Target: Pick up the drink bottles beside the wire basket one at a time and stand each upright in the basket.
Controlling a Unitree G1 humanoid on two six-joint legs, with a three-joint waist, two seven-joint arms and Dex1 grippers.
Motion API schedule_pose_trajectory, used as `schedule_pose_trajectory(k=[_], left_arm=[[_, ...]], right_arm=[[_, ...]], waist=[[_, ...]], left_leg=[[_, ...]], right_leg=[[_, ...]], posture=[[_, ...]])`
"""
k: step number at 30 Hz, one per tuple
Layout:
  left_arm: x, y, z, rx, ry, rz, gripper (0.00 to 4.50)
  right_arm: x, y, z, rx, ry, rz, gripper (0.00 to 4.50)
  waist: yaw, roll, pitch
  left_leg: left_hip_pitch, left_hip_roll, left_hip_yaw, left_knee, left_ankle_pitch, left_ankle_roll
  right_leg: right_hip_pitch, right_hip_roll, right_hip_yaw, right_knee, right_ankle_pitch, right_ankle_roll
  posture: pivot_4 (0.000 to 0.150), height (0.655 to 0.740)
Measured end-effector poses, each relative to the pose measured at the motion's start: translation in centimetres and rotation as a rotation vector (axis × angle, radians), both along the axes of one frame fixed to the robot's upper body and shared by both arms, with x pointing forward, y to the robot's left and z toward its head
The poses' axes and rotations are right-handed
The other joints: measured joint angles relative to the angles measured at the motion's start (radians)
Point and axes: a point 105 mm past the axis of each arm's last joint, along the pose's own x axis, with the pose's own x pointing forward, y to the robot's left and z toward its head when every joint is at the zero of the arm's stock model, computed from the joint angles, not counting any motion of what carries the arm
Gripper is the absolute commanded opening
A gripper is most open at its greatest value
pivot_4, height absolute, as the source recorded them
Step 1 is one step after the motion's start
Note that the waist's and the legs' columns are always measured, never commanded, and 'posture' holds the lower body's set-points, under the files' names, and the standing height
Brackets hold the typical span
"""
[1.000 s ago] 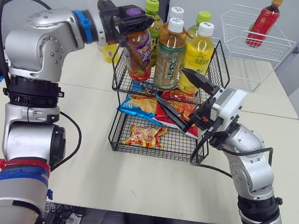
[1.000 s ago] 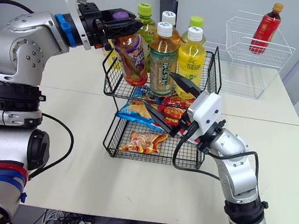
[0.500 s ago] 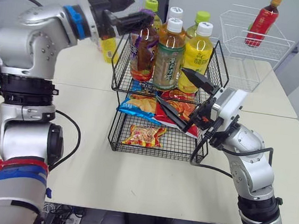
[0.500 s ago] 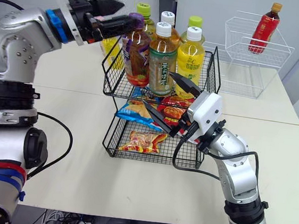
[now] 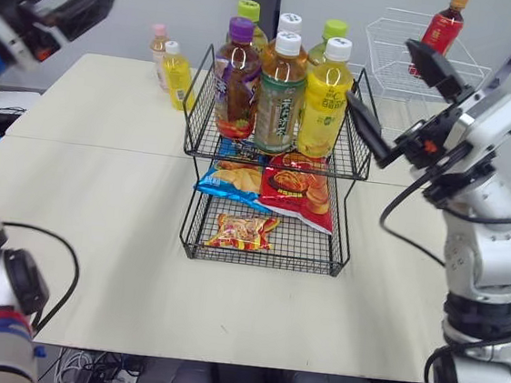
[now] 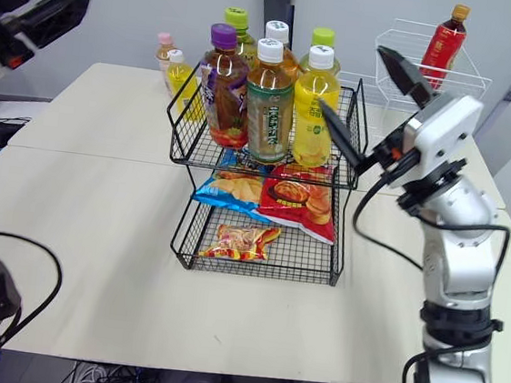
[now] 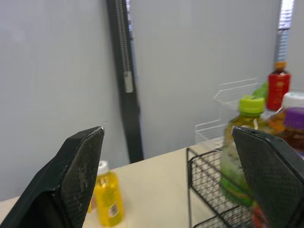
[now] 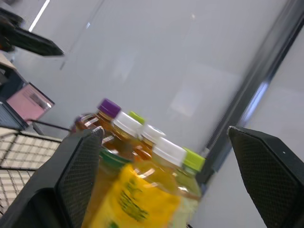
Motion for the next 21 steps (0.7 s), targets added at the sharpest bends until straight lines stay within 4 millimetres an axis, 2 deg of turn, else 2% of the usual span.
schedule_pose_trajectory(k=[3,5,7,10,13,16,19,21], left_arm=[[-0.2,2.2,-4.2,0.001,0.109,0.075,4.46],[-0.6,3.1,-5.8,-0.002,0.141,0.102,4.46],[-1.0,3.8,-6.7,0.000,0.148,0.121,4.46],[-1.6,5.1,-8.8,0.015,0.185,0.139,4.46],[-2.0,6.5,-13.7,0.015,0.331,0.138,4.46],[-1.9,5.7,-17.3,0.037,0.454,0.064,4.46],[-1.8,4.8,-19.3,0.076,0.537,0.012,4.46],[-1.6,4.7,-20.0,0.092,0.556,0.007,4.46]], right_arm=[[2.0,-4.1,0.5,0.009,0.058,-0.105,4.50],[2.9,-5.8,-0.6,-0.015,0.126,-0.134,4.50],[3.8,-7.3,-2.9,-0.057,0.245,-0.143,4.50],[4.2,-8.6,-8.6,-0.214,0.471,-0.117,4.50],[3.9,-9.7,-13.7,-0.270,0.657,-0.069,4.50],[3.5,-10.9,-16.3,-0.331,0.756,-0.076,4.50],[3.1,-11.7,-17.8,-0.338,0.817,-0.078,4.50],[2.8,-12.0,-18.5,-0.349,0.841,-0.084,4.50]], waist=[[0.001,0.000,0.000],[0.001,-0.001,0.000],[0.003,-0.001,0.000],[0.003,0.001,-0.001],[0.000,0.003,0.000],[0.000,0.003,0.000],[0.000,0.003,0.000],[-0.001,0.003,0.000]], left_leg=[[0.000,0.001,0.000,0.000,0.000,0.000],[0.000,0.001,0.000,0.000,0.000,0.000],[0.000,0.001,0.000,0.000,-0.001,0.002],[0.000,0.000,0.001,-0.001,-0.003,0.004],[0.000,0.001,0.001,-0.001,-0.003,0.004],[0.000,0.001,0.001,-0.001,-0.002,0.005],[0.000,0.001,0.001,-0.001,-0.002,0.005],[0.000,0.001,0.001,-0.001,-0.002,0.005]], right_leg=[[0.000,0.000,-0.001,0.000,0.000,-0.001],[0.000,0.000,-0.001,0.000,0.000,-0.001],[0.000,0.000,-0.001,-0.001,0.000,-0.001],[0.000,0.000,0.000,-0.001,0.000,-0.001],[-0.001,0.000,0.000,-0.001,-0.001,-0.001],[-0.001,0.000,-0.001,-0.001,-0.001,-0.001],[-0.001,0.000,0.000,-0.001,-0.001,-0.001],[-0.001,0.000,0.000,-0.001,-0.001,-0.001]], posture=[[0.150,0.7400],[0.150,0.7400],[0.150,0.7400],[0.150,0.7400],[0.150,0.7400],[0.150,0.7400],[0.150,0.7400],[0.150,0.7400]])
